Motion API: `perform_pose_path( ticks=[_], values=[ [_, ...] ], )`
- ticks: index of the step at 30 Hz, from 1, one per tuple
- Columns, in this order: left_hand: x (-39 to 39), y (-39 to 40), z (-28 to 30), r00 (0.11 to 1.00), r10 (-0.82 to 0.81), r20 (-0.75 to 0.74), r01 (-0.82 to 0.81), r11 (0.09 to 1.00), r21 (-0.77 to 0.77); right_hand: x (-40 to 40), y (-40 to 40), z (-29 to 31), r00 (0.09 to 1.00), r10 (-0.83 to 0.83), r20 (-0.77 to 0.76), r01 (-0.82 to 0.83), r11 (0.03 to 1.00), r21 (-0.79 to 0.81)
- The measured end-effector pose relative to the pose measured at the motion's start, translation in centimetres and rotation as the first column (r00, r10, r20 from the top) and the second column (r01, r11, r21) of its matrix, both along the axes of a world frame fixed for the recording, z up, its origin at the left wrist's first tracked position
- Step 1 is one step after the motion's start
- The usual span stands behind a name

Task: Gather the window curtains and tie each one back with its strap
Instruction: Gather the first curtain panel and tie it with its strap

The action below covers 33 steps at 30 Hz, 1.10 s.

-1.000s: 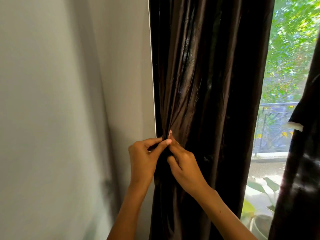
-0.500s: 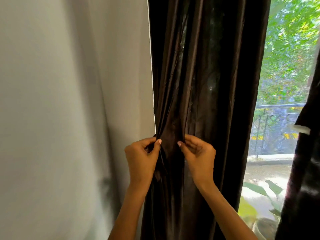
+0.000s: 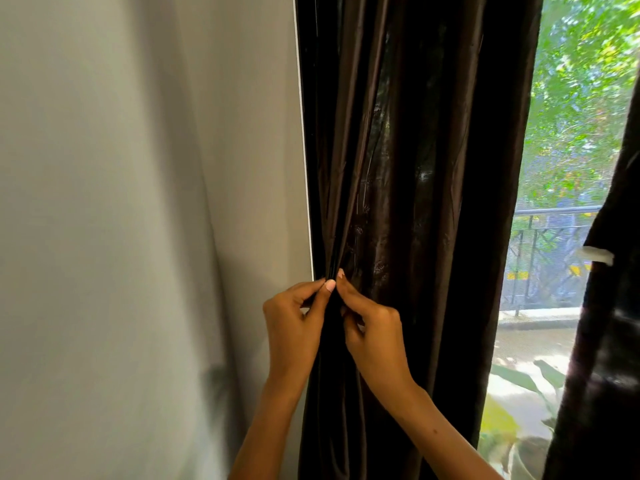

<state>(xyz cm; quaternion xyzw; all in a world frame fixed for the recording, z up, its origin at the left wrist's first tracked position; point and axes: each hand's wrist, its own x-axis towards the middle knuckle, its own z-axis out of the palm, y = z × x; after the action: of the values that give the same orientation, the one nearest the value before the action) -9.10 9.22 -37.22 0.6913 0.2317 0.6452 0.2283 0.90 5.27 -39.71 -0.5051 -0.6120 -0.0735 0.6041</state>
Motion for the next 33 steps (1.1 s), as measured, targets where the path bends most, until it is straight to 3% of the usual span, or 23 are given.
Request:
perform_pose_path(
  ticks=[5,8,10,13,15,17,19,21,25,30,33],
  values=[
    [-0.1,0.9,0.3,0.997,0.037,0.062,-0.033,0.997,-0.075,0.8,-0.2,0.5,0.93,0.325,-0.173,-0.349,0.928,-0.134],
    [-0.4,1.7,0.4,0.993,0.109,0.042,-0.105,0.991,-0.079,2.3,0.7,0.7,0.957,0.112,-0.267,-0.137,0.988,-0.074],
    [-0.5,1.7,0.4,0.991,0.13,0.017,-0.128,0.989,-0.068,3.0,1.0,1.6,0.917,-0.024,-0.399,-0.019,0.994,-0.104],
    [-0.3,1.5,0.3,0.988,0.153,0.007,-0.152,0.987,-0.044,3.6,1.6,2.7,0.826,0.136,-0.547,-0.245,0.961,-0.131],
    [-0.1,1.3,0.3,0.982,0.189,0.001,-0.189,0.982,-0.023,3.3,1.7,2.5,0.844,0.2,-0.498,-0.25,0.968,-0.035],
    [0.1,1.1,0.4,0.972,0.235,0.002,-0.235,0.972,0.006,2.8,1.4,1.6,0.922,0.061,-0.383,-0.036,0.997,0.071],
    [0.3,0.6,0.4,0.969,0.246,0.003,-0.246,0.968,0.037,2.1,0.7,0.4,0.965,-0.135,-0.225,0.179,0.967,0.184],
    [0.5,0.1,0.3,0.976,0.217,-0.008,-0.216,0.975,0.05,1.2,0.0,-0.3,0.971,-0.224,-0.085,0.238,0.941,0.24],
    [1.0,-0.4,0.1,0.989,0.148,-0.014,-0.148,0.988,0.032,1.1,-0.2,-0.4,0.965,-0.232,0.124,0.219,0.97,0.109],
    [1.2,-0.9,0.3,0.998,0.063,-0.025,-0.063,0.998,-0.002,1.7,-0.9,-0.4,0.976,-0.124,0.179,0.138,0.988,-0.067],
    [1.3,-0.8,0.7,0.994,0.103,-0.037,-0.103,0.995,-0.001,2.1,-1.2,-0.4,0.983,0.014,0.185,0.013,0.99,-0.141]
  ],
)
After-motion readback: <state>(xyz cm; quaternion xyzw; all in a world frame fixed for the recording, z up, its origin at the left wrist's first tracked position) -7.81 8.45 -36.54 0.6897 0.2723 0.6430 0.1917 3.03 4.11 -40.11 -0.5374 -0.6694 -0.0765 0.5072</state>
